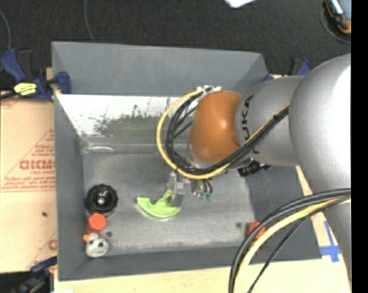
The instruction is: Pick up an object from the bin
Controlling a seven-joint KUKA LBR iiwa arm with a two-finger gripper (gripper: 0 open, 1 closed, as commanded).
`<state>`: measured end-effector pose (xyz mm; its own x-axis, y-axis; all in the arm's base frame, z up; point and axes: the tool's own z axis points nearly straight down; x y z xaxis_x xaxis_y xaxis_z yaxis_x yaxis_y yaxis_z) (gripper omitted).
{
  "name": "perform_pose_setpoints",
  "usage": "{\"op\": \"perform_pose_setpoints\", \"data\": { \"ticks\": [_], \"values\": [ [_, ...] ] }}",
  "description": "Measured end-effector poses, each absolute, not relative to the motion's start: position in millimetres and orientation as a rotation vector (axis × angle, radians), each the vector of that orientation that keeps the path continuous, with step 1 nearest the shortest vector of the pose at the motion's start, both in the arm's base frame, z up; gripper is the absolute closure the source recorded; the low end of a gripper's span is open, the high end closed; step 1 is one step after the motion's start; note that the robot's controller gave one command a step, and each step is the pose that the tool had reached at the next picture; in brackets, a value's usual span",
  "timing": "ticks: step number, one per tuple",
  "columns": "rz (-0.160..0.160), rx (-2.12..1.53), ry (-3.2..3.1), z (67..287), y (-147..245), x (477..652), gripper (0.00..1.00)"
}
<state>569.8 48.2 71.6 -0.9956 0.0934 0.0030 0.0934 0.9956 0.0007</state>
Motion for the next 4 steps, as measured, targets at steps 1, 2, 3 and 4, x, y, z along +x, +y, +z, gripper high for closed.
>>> {"op": "perform_pose_setpoints", "data": {
  "ticks": [1,2,3,4],
  "values": [
    [-0.002,-0.15,-3.135,72,48,569.8,1.0],
    [-0.002,-0.153,-3.134,72,48,569.7,1.0],
    [-0.001,0.082,-3.138,94,50,560.5,1.0],
    [-0.003,-0.044,-3.134,71,44,564.5,1.0]
  ]
}}
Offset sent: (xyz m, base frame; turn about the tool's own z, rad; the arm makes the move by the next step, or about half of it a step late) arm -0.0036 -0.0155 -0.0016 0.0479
